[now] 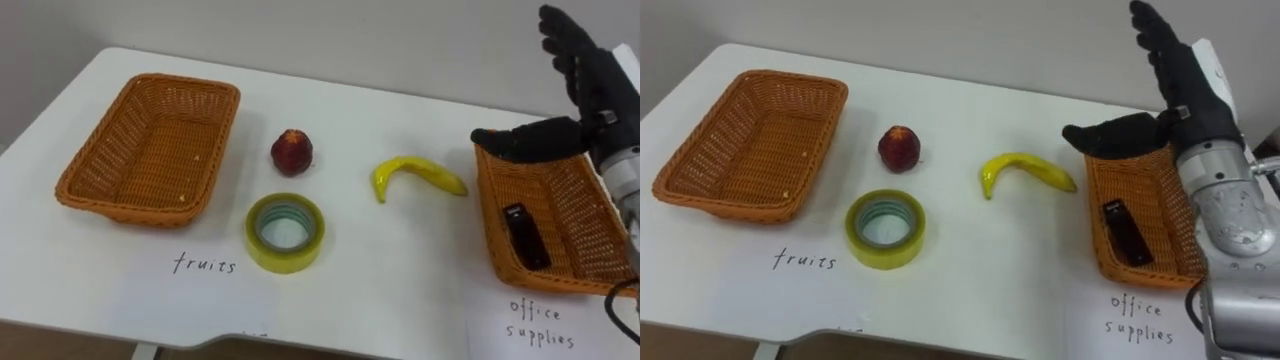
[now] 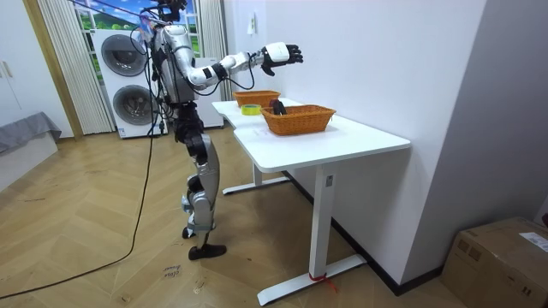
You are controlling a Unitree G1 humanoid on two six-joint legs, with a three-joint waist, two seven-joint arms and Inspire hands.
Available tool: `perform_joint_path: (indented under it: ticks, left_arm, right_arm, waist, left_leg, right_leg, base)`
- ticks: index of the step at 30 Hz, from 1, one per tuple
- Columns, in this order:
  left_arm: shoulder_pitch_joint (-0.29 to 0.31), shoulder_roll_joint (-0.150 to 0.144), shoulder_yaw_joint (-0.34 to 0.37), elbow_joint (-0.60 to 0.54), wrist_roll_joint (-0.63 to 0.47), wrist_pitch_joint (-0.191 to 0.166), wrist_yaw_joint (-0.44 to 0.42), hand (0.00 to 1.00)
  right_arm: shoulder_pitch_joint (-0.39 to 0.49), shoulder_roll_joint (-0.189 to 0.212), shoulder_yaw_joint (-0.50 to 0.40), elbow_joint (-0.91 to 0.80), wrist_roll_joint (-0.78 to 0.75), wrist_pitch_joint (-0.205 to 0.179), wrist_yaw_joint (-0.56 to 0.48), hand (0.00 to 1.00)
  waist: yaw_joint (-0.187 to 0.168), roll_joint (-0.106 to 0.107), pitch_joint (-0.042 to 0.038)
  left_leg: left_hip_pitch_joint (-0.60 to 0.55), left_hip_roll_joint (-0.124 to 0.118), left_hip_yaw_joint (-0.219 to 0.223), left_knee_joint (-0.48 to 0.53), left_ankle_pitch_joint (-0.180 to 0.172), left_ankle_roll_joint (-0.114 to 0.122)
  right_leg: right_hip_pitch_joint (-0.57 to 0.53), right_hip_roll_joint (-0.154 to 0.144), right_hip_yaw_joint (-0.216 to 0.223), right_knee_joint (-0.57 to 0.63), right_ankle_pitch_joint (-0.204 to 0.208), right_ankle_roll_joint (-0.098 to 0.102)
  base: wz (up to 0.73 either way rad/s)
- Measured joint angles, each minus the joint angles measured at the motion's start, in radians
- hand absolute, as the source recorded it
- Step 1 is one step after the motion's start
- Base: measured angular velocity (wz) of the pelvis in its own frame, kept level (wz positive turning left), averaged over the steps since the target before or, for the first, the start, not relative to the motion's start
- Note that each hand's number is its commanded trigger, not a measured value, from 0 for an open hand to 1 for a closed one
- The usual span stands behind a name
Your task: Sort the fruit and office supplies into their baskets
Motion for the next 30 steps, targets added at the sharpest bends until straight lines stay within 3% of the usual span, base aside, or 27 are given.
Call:
perform_joint_path:
  ticks: [12,30]
  left_arm:
    - [0.009,0.006,-0.023,-0.002,0.000,0.029,-0.012,0.00]
    - [0.006,0.012,-0.079,0.006,-0.002,0.064,-0.010,0.00]
  right_arm:
    - [0.000,0.002,0.121,0.001,-0.007,0.005,0.036,0.00]
    - [0.001,0.005,0.275,0.026,0.078,0.014,0.037,0.00]
  waist:
    - [0.044,-0.031,-0.0014]
    - [0.086,-0.031,-0.0001]
  left_leg:
    - [-0.019,0.002,-0.015,0.003,-0.001,0.000]
    - [-0.018,0.003,-0.025,0.003,-0.001,0.000]
  right_leg:
    - [-0.008,-0.001,-0.036,-0.002,0.001,0.001]
    - [-0.004,0.000,-0.039,-0.002,0.002,0.000]
  base:
    - [0.05]
    - [0.00]
